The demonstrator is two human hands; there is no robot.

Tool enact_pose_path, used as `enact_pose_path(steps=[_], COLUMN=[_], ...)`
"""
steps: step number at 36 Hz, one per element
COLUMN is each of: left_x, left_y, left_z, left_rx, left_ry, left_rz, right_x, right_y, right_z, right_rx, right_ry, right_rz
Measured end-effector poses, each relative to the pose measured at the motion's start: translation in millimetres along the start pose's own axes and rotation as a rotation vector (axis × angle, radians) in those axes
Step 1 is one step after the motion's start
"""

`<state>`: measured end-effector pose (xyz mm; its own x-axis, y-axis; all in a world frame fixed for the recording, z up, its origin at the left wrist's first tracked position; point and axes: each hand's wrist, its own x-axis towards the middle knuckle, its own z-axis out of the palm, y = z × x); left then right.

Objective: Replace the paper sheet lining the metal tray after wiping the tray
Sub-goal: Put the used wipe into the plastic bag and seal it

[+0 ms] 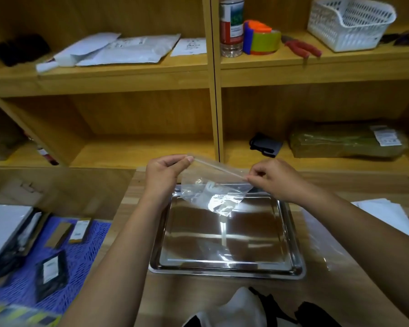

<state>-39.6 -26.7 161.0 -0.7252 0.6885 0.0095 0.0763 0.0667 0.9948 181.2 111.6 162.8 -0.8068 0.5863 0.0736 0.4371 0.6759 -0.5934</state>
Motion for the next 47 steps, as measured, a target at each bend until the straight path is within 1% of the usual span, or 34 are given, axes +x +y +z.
enact_pose_path(steps=[3, 5, 7, 9, 11, 12, 13, 14, 16, 18, 21, 22, 24, 26, 28, 30, 33, 34, 36, 41, 44, 47], left_x=[-4.0, -7.0, -9.9, -11.2, -12.1, -11.1, -9.9, -7.7, -1.7, 1.2, -0.7, -3.4, -13.7, -24.9, -36.7, -49.2, -64.0, -67.4, -72.4, -80.6, -89.3, -98.8], left_y=[8.2, 15.4, 26.1, 39.8, 53.6, 58.6, 62.2, 63.3, 58.1, 43.7, 7.8, -4.3, -25.7, -44.1, -60.5, -73.3, -87.2, -89.4, -93.9, -109.8, -118.5, -128.4], left_z=[-2.4, -6.8, -10.1, -11.1, -9.4, -7.0, -4.0, -0.1, 9.9, 22.3, 39.2, 44.5, 52.2, 58.7, 65.9, 77.0, 96.6, 101.8, 108.9, 118.2, 128.4, 137.8], left_rx=[0.012, -0.005, -0.099, -0.219, -0.292, -0.327, -0.366, -0.401, -0.456, -0.472, -0.426, -0.399, -0.32, -0.219, -0.124, -0.066, -0.025, -0.016, -0.034, -0.02, -0.025, -0.028], left_ry=[-0.051, -0.089, -0.159, -0.224, -0.256, -0.266, -0.271, -0.263, -0.234, -0.211, -0.187, -0.211, -0.316, -0.415, -0.477, -0.509, -0.428, -0.387, -0.355, -0.392, -0.424, -0.443], left_rz=[0.006, 0.028, 0.055, 0.091, 0.121, 0.12, 0.104, 0.074, -0.021, -0.147, -0.277, -0.314, -0.413, -0.478, -0.484, -0.476, -0.467, -0.456, -0.44, -0.394, -0.401, -0.435], right_x=[-4.6, -7.1, -11.4, -14.0, -15.3, -16.4, -17.6, -19.8, -27.1, -35.2, -43.1, -45.4, -49.6, -54.4, -59.8, -65.5, -73.9, -76.3, -81.3, -98.2, -111.7, -127.6], right_y=[-1.9, -4.5, -8.9, -10.9, -6.4, -2.8, -0.2, 3.0, 2.9, -3.9, -16.2, -18.6, -17.5, -7.7, 0.5, 8.6, 12.7, 13.4, 17.5, 24.4, 29.6, 34.6], right_z=[-3.7, -6.9, -13.0, -19.8, -24.2, -23.9, -21.0, -13.9, 9.5, 36.1, 66.0, 72.6, 84.8, 95.2, 101.9, 110.2, 124.5, 128.4, 134.2, 141.1, 144.3, 145.8], right_rx=[0.029, 0.157, 0.366, 0.615, 0.958, 1.134, 1.255, 1.302, 1.224, 1.169, 1.224, 1.242, 1.212, 1.169, 1.118, 0.964, 0.772, 0.725, 0.638, 0.596, 0.612, 0.622], right_ry=[-0.001, -0.023, -0.022, 0.047, 0.058, 0.015, -0.048, -0.118, -0.209, -0.236, -0.141, -0.084, -0.003, 0.046, 0.086, 0.131, 0.165, 0.181, 0.21, 0.253, 0.308, 0.296], right_rz=[0.016, 0.051, 0.09, 0.087, 0.044, 0.04, 0.052, 0.075, 0.139, 0.244, 0.408, 0.461, 0.555, 0.628, 0.701, 0.739, 0.806, 0.809, 0.798, 0.83, 0.856, 0.891])
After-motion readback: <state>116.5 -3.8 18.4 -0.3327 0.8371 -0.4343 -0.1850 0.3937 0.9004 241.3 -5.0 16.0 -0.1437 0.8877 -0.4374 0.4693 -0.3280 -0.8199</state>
